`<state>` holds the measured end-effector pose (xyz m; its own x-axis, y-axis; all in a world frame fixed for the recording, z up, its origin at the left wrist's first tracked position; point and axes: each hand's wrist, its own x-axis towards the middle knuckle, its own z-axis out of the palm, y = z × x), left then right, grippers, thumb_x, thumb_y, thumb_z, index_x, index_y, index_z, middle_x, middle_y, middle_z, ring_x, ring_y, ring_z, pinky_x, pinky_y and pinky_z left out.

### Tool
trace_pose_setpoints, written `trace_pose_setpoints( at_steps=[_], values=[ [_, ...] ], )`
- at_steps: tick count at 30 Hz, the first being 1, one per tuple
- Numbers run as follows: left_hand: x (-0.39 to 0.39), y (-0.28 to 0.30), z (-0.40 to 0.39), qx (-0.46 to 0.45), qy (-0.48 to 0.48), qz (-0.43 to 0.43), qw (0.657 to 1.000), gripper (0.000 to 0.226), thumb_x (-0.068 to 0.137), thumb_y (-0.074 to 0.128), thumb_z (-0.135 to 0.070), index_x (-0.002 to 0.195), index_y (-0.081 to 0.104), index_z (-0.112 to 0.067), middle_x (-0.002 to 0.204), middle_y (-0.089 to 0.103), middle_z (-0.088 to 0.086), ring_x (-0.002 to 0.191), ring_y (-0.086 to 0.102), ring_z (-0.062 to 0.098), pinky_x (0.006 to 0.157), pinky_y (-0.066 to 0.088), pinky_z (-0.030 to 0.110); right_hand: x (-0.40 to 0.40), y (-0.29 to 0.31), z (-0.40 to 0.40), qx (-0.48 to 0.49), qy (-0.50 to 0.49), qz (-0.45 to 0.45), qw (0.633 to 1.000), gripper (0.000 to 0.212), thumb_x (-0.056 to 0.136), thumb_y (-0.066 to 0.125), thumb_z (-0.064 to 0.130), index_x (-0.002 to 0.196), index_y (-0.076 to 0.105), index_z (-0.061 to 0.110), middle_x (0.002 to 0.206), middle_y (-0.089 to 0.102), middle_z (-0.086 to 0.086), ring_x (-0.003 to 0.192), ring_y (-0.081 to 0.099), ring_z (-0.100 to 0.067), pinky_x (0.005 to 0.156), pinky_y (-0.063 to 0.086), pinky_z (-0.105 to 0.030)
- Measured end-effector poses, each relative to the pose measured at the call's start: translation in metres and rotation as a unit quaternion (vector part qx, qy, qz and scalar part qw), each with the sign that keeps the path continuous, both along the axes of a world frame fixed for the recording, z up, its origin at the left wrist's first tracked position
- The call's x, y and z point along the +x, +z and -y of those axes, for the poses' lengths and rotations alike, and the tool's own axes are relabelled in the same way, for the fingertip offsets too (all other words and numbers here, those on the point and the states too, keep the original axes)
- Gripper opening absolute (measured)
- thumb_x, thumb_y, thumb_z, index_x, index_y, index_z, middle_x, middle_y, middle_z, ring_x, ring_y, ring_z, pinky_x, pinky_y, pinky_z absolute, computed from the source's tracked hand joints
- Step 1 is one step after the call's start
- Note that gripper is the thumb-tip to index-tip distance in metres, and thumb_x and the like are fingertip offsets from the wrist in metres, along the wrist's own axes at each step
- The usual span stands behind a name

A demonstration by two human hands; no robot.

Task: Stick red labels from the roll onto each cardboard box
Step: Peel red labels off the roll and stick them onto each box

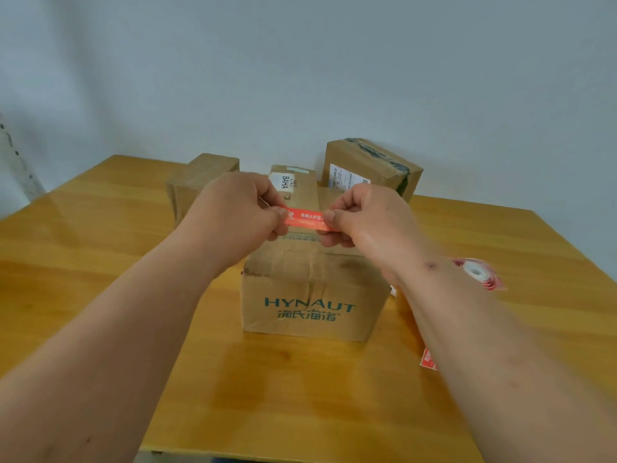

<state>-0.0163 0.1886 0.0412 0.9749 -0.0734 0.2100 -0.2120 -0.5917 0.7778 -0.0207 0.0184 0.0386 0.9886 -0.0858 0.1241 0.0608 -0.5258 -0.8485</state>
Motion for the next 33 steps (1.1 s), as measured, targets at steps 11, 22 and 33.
trace_pose_setpoints(
  at_steps=[11, 22, 33],
  values=[
    [0.009, -0.003, -0.008, 0.053, -0.028, -0.044, 0.997, 0.015, 0.091, 0.058, -0.016, 0.079, 0.064, -0.021, 0.066, 0.072, -0.006, 0.065, 0.067, 0.009, 0.062, 0.053, 0.029, 0.005, -0.002, -0.01, -0.207, 0.029, 0.007, 0.978, 0.007, 0.095, 0.056, 0.027, 0.09, 0.058, 0.024, 0.084, 0.061, 0.009, 0.071, 0.058, -0.009, 0.057, 0.04, -0.022],
    [0.008, -0.006, 0.002, 0.146, -0.064, -0.06, 0.985, 0.015, 0.098, 0.049, -0.03, 0.086, 0.058, -0.027, 0.081, 0.061, -0.006, 0.066, 0.053, 0.008, 0.053, 0.038, 0.023, 0.01, -0.008, -0.006, -0.287, 0.051, -0.047, 0.956, 0.005, 0.098, 0.048, 0.025, 0.094, 0.052, 0.025, 0.089, 0.056, 0.009, 0.075, 0.049, -0.003, 0.057, 0.036, -0.021],
    [0.011, -0.009, 0.006, 0.149, -0.014, -0.068, 0.986, 0.016, 0.088, 0.063, -0.021, 0.076, 0.072, -0.025, 0.079, 0.072, -0.005, 0.077, 0.066, 0.013, 0.07, 0.055, 0.03, 0.013, -0.012, -0.007, -0.312, 0.055, -0.043, 0.948, 0.01, 0.094, 0.052, 0.023, 0.088, 0.055, 0.029, 0.091, 0.058, 0.01, 0.077, 0.052, -0.003, 0.056, 0.04, -0.018]
  ],
)
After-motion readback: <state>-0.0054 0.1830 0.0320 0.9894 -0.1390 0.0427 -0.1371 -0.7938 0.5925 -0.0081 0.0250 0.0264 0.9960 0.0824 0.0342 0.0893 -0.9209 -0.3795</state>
